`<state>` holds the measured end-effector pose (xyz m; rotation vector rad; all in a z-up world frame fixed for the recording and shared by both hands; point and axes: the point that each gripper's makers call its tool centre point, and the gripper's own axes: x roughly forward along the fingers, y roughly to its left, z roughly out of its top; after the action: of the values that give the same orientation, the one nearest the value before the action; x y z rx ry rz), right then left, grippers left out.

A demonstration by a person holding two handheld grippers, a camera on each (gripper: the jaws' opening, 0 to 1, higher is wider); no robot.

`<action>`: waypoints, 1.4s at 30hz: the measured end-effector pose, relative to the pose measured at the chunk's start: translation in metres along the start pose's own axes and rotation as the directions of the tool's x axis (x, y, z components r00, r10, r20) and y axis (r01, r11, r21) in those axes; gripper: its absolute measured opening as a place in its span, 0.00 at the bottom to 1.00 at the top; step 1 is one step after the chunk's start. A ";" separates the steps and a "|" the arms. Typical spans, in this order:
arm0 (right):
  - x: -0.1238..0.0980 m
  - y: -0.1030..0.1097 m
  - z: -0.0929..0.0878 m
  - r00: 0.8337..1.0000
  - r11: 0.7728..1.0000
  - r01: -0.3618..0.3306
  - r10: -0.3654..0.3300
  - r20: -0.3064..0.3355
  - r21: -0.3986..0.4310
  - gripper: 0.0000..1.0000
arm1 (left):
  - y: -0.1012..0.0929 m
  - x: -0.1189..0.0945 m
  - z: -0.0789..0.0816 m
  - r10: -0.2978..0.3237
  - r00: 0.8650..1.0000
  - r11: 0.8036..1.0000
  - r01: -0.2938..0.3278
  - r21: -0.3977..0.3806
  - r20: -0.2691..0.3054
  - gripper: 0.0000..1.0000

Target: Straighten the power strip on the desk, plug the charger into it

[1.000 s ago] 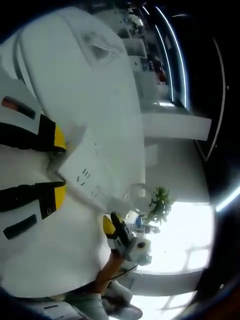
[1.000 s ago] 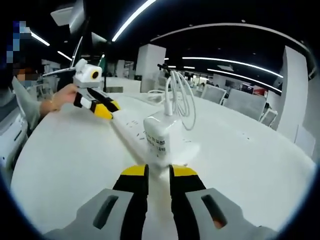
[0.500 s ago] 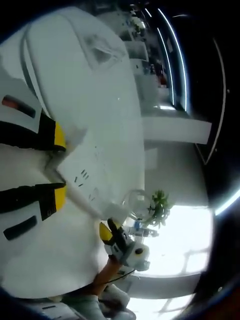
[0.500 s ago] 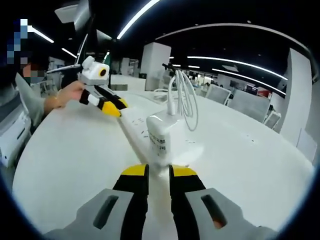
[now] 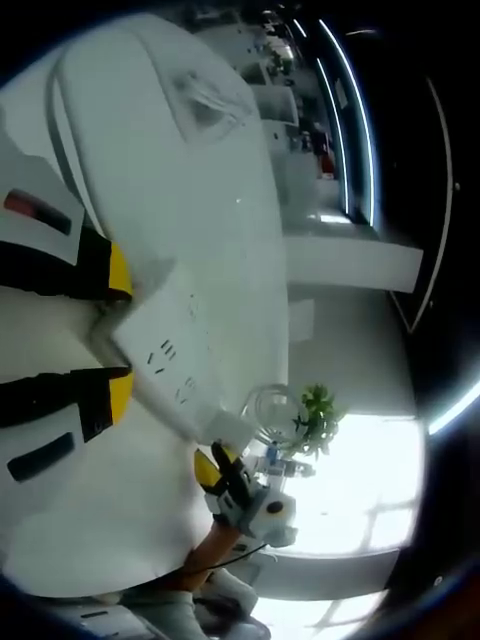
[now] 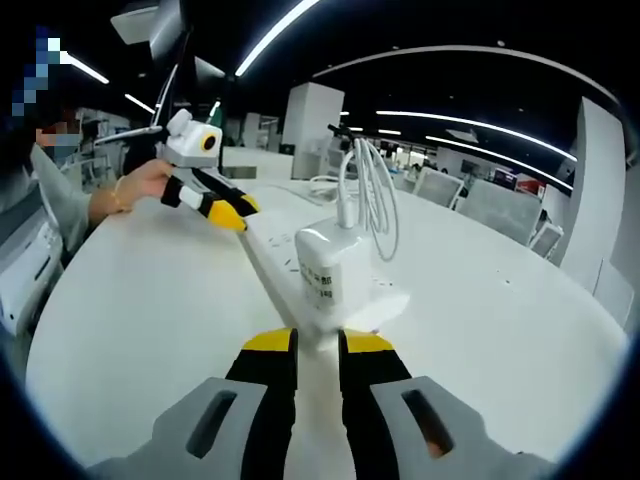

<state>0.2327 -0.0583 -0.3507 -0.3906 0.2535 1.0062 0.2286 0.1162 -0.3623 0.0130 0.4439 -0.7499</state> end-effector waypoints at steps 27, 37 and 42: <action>0.002 -0.002 -0.002 1.000 1.000 0.008 -0.008 -0.014 0.001 0.15 | -0.004 0.000 0.000 -0.011 1.000 1.000 0.011 -0.027 0.001 0.26; -0.006 -0.019 0.006 0.998 0.996 0.058 -0.060 0.031 0.067 0.15 | -0.006 -0.001 0.009 -0.015 0.999 0.999 0.016 -0.027 0.039 0.26; -0.015 -0.022 0.009 0.994 0.986 0.095 -0.101 0.036 0.137 0.15 | -0.003 0.003 0.013 -0.006 0.998 1.000 0.007 -0.018 0.067 0.26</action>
<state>0.2445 -0.0764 -0.3323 -0.2550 0.2594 0.8938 0.2337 0.1098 -0.3512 -0.0304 0.3876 -0.7502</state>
